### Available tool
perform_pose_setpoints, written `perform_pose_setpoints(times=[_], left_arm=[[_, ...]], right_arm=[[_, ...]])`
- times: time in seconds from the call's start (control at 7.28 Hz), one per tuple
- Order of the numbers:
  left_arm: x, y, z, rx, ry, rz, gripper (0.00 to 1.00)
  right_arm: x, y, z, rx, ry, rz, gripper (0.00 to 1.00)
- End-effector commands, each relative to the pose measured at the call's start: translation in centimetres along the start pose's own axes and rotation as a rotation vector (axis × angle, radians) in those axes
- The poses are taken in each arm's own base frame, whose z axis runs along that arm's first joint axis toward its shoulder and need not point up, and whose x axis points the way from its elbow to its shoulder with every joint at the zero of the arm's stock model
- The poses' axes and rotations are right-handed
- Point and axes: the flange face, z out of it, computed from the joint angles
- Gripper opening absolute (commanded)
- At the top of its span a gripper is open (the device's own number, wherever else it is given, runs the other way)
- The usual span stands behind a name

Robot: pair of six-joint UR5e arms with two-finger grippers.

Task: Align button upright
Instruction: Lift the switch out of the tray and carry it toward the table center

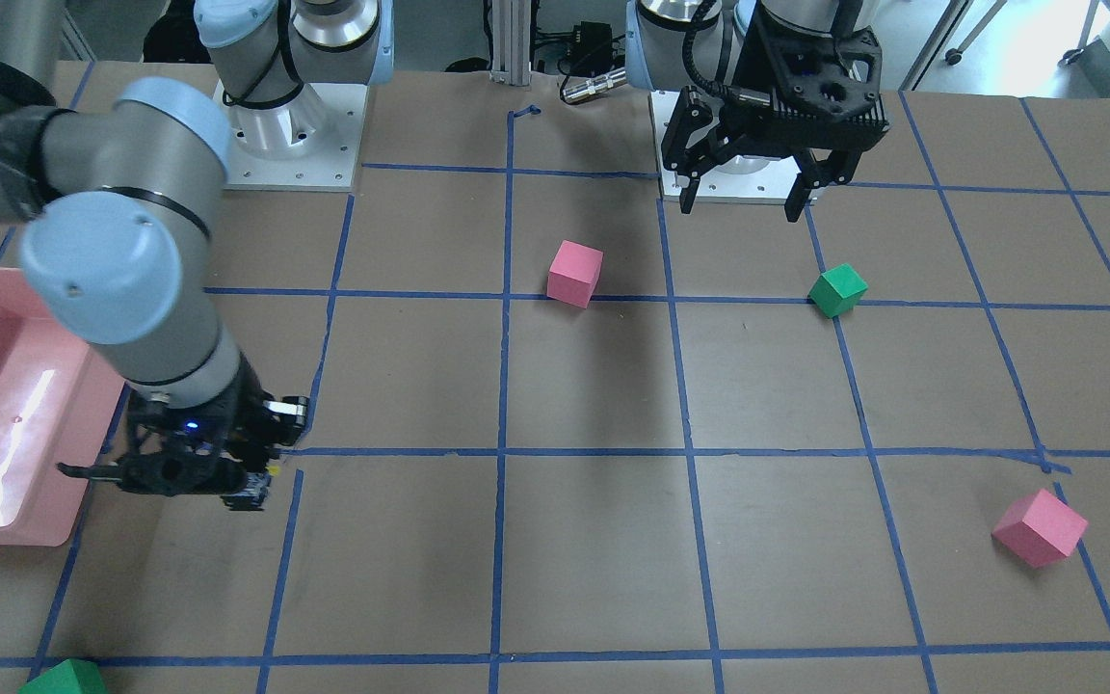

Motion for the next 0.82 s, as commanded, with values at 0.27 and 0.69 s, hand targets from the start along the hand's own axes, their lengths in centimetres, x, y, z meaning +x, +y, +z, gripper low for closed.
perform_pose_setpoints(times=[0.27,0.69], left_arm=[[0.0,0.0,0.0,0.0,0.0,0.0,1.0],[0.0,0.0,0.0,0.0,0.0,0.0,1.0]], right_arm=[[-14.5,-1.7,6.9,0.034,-0.114,0.094,0.0],[-20.0,-0.6,10.3,0.021,-0.132,0.103,0.0]])
